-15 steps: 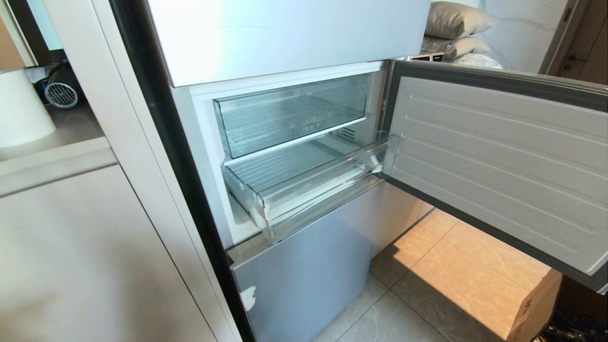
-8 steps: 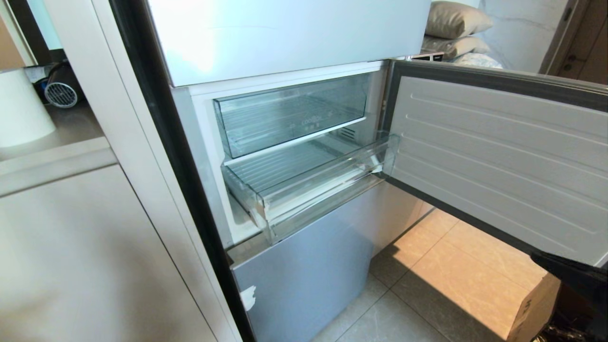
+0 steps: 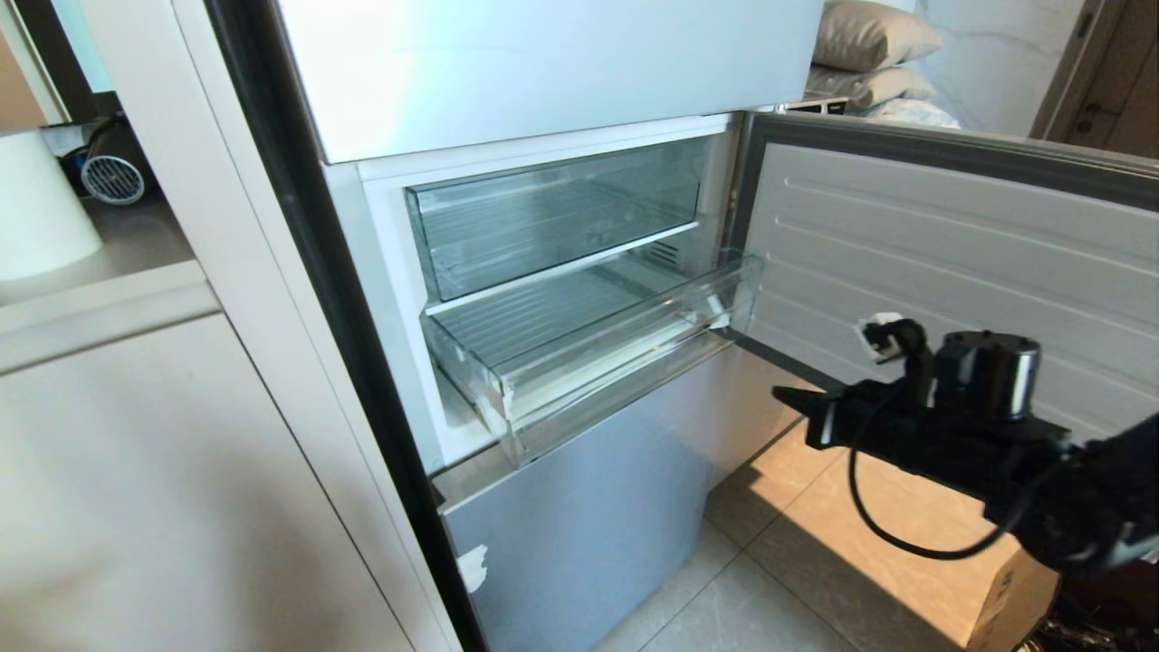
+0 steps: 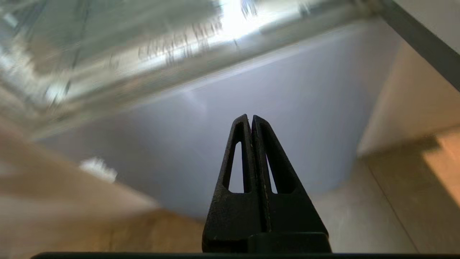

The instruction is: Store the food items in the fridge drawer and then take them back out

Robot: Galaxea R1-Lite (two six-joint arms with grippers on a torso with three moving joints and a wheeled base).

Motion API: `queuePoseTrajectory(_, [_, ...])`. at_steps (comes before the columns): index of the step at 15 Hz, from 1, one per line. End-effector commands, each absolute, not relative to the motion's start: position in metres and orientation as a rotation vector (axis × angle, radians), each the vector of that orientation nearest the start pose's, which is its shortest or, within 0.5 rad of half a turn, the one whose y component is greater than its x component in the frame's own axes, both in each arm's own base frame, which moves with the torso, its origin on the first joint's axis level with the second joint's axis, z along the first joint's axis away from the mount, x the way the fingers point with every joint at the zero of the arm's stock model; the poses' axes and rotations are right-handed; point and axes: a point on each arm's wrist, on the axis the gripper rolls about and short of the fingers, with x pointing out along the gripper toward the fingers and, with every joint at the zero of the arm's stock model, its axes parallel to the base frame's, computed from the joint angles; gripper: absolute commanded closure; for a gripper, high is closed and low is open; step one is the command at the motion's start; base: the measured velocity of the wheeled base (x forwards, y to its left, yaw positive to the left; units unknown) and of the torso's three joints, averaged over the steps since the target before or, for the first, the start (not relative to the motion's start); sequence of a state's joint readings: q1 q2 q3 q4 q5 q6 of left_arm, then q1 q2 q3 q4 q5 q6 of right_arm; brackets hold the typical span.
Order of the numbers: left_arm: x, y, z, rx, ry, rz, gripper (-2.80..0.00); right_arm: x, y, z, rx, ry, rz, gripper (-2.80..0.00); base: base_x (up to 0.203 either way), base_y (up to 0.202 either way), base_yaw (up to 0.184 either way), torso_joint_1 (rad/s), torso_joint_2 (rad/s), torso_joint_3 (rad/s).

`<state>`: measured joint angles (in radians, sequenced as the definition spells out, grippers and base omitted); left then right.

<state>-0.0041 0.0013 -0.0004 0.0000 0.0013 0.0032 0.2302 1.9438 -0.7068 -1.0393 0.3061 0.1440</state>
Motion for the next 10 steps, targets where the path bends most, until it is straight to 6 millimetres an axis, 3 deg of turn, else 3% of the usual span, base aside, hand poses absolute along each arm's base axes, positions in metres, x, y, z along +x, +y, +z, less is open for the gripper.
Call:
queuePoseTrajectory(1, [-0.023, 0.0, 0.076, 0.003, 0.0, -0.002, 0.0, 0.363, 0.123, 0.072, 0.138, 0.277, 0.565, 0.0, 0.0, 0.0, 0.0, 0.0, 0.0, 0.0])
queuePoseTrajectory(4, [-0.023, 0.0, 0.076, 0.003, 0.002, -0.003, 0.0, 0.393, 0.169, 0.068, 0.133, 0.177, 0.636, 0.0, 0.0, 0.0, 0.0, 0.0, 0.0, 0.0])
queuePoseTrajectory(6, [-0.023, 0.0, 0.076, 0.003, 0.0, -0.003, 0.0, 0.403, 0.185, 0.065, 0.132, 0.142, 0.664, 0.0, 0.0, 0.0, 0.0, 0.0, 0.0, 0.0])
queuePoseTrajectory(10, [-0.023, 0.0, 0.076, 0.003, 0.002, -0.004, 0.0, 0.443, 0.212, 0.077, 0.154, -0.03, 0.693, 0.0, 0.0, 0.0, 0.0, 0.0, 0.0, 0.0])
